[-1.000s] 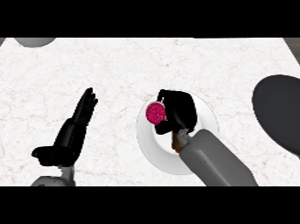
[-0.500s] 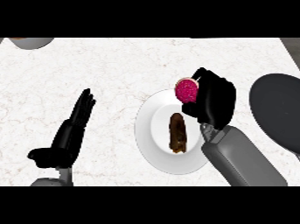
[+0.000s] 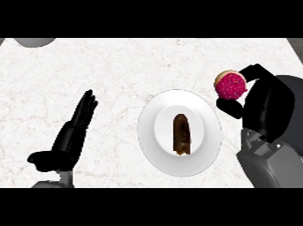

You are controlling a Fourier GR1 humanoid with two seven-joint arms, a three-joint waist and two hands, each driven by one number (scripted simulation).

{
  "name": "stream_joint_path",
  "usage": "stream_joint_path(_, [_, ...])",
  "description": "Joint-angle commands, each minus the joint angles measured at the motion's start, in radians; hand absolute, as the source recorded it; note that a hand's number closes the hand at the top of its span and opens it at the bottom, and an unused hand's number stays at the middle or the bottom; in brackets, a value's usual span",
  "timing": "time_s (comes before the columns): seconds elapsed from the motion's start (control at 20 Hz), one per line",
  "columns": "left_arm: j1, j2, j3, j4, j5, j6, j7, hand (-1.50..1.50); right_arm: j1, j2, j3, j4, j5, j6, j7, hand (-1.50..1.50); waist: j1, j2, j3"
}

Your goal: Pick the cupcake from the plate and place it in the pan

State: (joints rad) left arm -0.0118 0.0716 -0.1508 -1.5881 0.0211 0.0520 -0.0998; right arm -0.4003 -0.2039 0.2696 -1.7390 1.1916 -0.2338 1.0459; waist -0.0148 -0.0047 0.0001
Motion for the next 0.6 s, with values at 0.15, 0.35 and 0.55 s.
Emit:
stream_joint_path(0.15, [-0.015, 0.016, 0.017, -0.006, 0.026, -0.038, 0.021, 0.0, 0.122, -0.07, -0.233, 0.062, -0.069, -0.192, -0.109, 1.5, 0.014, 0.007, 0.001])
stream_joint_path(0.35, [-0.032, -0.004, 0.015, 0.014, 0.003, -0.015, -0.001, 0.0, 0.208, -0.159, -0.304, 0.088, -0.055, -0.247, -0.214, 1.5, 0.008, 0.006, 0.0])
stream_joint_path(0.55, [-0.021, -0.023, 0.006, 0.006, -0.014, 0.004, -0.006, 0.0, 0.185, -0.185, -0.377, 0.229, -0.016, -0.352, -0.274, 1.5, 0.016, 0.006, 0.0])
